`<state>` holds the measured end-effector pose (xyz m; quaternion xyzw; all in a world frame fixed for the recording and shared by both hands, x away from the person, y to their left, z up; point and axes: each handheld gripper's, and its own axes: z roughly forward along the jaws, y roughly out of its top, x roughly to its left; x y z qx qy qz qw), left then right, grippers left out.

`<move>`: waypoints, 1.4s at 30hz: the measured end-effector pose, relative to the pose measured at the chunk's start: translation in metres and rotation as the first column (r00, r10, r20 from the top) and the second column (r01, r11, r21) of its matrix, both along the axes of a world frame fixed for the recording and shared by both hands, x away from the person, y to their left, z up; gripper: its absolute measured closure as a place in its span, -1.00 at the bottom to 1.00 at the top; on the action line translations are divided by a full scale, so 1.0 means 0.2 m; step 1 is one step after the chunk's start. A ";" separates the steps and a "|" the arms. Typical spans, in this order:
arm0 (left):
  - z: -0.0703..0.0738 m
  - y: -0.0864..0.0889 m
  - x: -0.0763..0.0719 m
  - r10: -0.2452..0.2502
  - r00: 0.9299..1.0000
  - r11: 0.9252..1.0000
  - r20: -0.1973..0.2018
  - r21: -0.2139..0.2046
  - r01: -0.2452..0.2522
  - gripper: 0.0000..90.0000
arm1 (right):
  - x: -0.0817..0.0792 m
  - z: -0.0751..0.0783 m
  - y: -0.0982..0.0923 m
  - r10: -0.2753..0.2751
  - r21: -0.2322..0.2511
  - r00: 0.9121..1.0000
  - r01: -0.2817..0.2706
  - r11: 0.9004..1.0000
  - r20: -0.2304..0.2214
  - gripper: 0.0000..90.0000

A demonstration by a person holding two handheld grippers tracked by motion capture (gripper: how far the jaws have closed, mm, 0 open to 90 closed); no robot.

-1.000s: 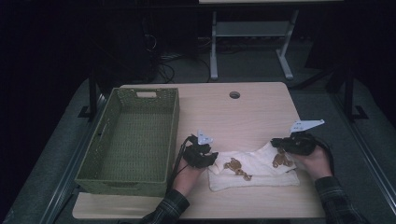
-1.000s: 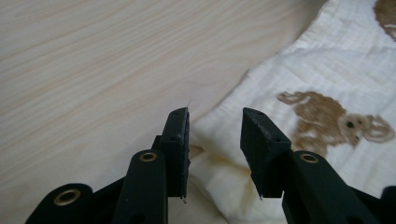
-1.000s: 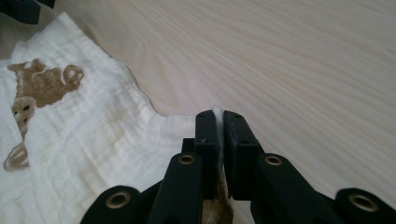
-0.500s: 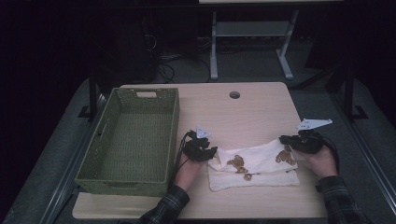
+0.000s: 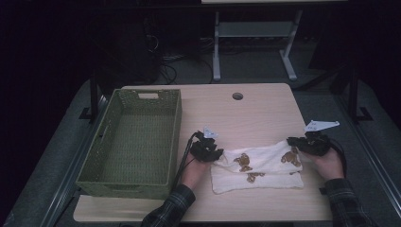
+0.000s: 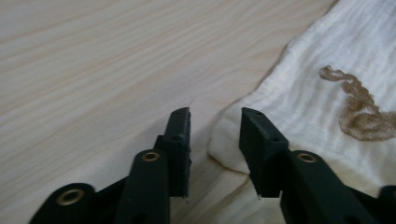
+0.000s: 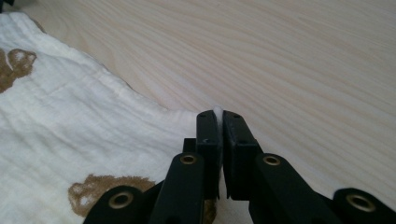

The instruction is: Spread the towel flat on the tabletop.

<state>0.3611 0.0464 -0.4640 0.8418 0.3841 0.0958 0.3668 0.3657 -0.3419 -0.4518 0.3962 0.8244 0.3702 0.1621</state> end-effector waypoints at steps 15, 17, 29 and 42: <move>0.15 0.00 0.13 0.066 0.992 0.998 0.109 0.013 -0.068 0.94 | 0.09 0.10 0.02 0.003 0.050 0.998 -0.006 0.999 0.059 0.89; 0.17 0.00 0.17 0.090 0.988 0.996 0.128 -0.004 -0.090 0.94 | 0.14 0.10 0.02 -0.003 0.054 0.998 0.000 0.999 0.065 0.89; 0.15 0.03 0.37 0.208 0.966 0.978 0.155 -0.028 -0.206 0.94 | 0.39 0.06 0.06 0.001 0.098 1.000 -0.004 0.995 0.029 0.89; 0.07 0.02 0.54 0.257 0.958 0.964 0.131 0.038 -0.264 0.85 | 0.60 -0.02 0.07 -0.059 0.066 0.998 0.061 0.996 -0.022 0.59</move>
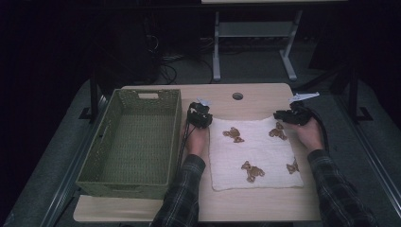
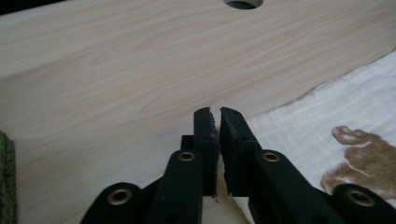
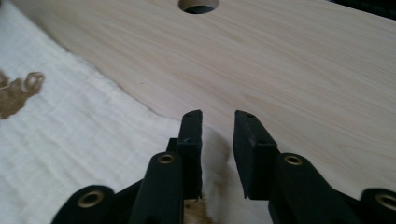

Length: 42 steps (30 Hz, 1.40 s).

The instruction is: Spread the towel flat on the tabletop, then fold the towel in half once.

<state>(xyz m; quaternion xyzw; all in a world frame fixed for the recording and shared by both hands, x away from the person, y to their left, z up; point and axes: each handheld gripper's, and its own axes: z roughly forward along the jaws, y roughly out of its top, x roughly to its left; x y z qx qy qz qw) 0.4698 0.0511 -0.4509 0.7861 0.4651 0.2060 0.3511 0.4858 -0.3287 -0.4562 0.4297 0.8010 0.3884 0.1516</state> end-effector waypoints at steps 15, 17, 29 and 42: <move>-0.08 0.01 0.03 -0.002 0.998 1.000 -0.055 -0.015 0.001 0.49 | 0.04 -0.08 -0.03 0.021 0.007 0.998 -0.020 1.000 -0.065 0.57; -0.09 0.00 0.03 -0.005 0.998 1.000 -0.056 -0.007 0.005 0.50 | 0.05 -0.09 -0.02 0.026 0.001 0.997 -0.026 1.000 -0.073 0.64; -0.07 0.00 0.03 -0.011 0.999 0.999 -0.050 -0.034 0.009 0.91 | 0.03 -0.06 -0.02 0.038 0.012 0.997 -0.037 0.999 -0.064 0.91; 0.12 0.01 -0.03 -0.001 0.999 0.999 0.042 -0.041 0.002 0.92 | -0.03 0.10 -0.08 0.008 0.034 1.000 -0.008 0.999 0.006 0.92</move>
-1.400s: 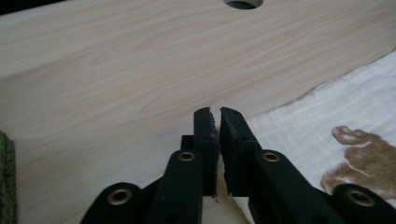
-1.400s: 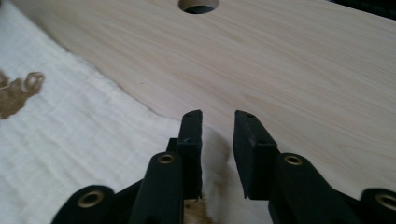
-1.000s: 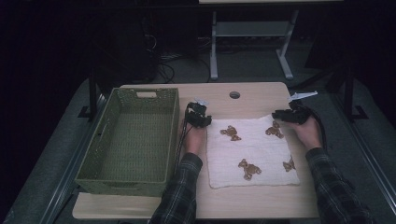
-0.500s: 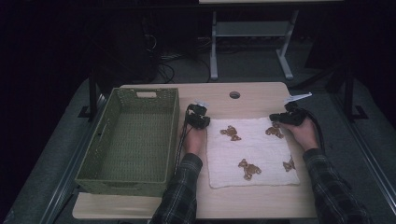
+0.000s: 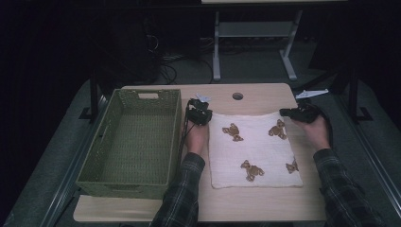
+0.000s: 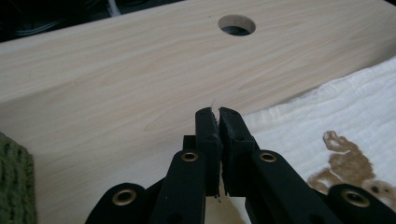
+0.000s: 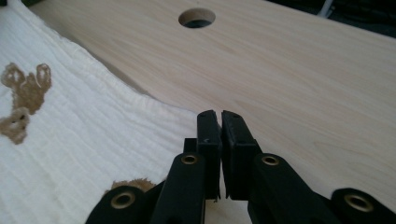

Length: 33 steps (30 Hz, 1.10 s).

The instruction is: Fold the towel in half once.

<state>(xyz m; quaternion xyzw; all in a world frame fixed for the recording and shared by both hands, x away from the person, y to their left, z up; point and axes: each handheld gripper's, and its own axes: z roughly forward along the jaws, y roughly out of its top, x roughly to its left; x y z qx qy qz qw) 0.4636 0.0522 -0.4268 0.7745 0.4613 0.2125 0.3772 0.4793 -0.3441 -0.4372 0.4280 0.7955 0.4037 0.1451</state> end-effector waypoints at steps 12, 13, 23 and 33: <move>0.09 0.04 -0.19 -0.035 0.999 0.999 0.024 -0.024 0.035 0.92 | -0.18 0.05 -0.04 -0.003 0.027 1.000 0.002 1.000 0.031 0.92; 0.09 0.04 -0.21 -0.035 0.999 0.999 0.024 -0.026 0.036 0.93 | -0.20 0.05 -0.05 -0.001 0.031 0.999 0.000 1.000 0.038 0.92; 0.04 0.05 -0.34 -0.025 0.999 1.000 0.039 -0.016 0.026 0.94 | -0.34 -0.01 -0.08 -0.011 0.061 0.999 0.009 0.998 0.034 0.94; -0.02 0.06 -0.47 -0.027 0.999 0.999 0.026 -0.027 0.028 0.94 | -0.48 -0.03 -0.07 0.004 0.029 1.000 -0.005 1.000 0.030 0.94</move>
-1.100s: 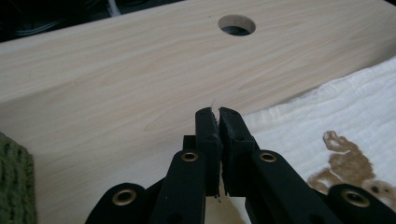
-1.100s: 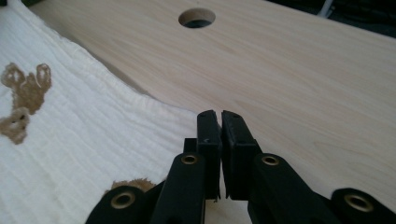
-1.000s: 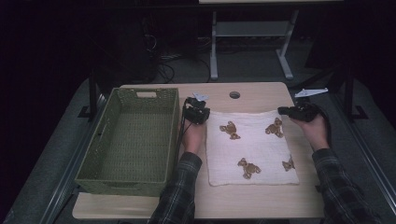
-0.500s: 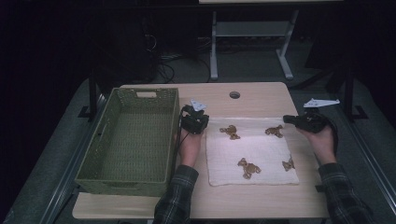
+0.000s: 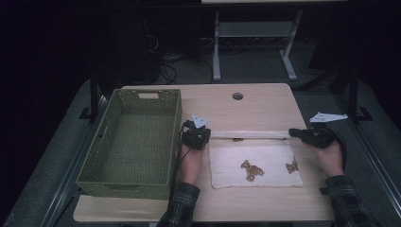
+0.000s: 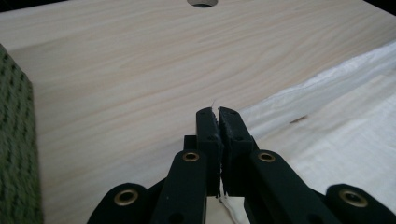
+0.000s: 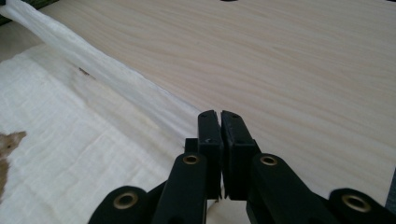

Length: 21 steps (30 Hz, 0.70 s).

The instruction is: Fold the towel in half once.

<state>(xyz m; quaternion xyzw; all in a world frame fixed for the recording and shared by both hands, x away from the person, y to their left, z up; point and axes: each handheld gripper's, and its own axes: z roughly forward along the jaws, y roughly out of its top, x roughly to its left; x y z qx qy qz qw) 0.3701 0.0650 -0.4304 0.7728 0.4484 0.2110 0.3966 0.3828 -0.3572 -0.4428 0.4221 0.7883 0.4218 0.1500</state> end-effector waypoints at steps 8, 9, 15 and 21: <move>-0.01 0.01 -0.12 -0.022 1.000 0.998 0.006 -0.057 0.022 0.94 | -0.14 0.02 -0.02 0.005 -0.013 1.000 -0.005 1.000 0.020 0.93; -0.01 0.01 -0.12 -0.027 1.000 0.998 0.007 -0.059 0.027 0.94 | -0.16 0.02 -0.02 0.007 -0.010 1.000 -0.007 1.000 0.019 0.93; 0.00 0.01 -0.20 -0.043 0.999 0.996 0.019 -0.079 0.044 0.94 | -0.25 0.03 -0.03 0.013 -0.016 0.999 -0.013 1.000 0.031 0.92; -0.01 0.02 -0.29 -0.056 0.998 0.995 0.017 -0.079 0.057 0.94 | -0.32 0.02 -0.02 0.028 -0.020 0.999 -0.028 0.999 0.030 0.91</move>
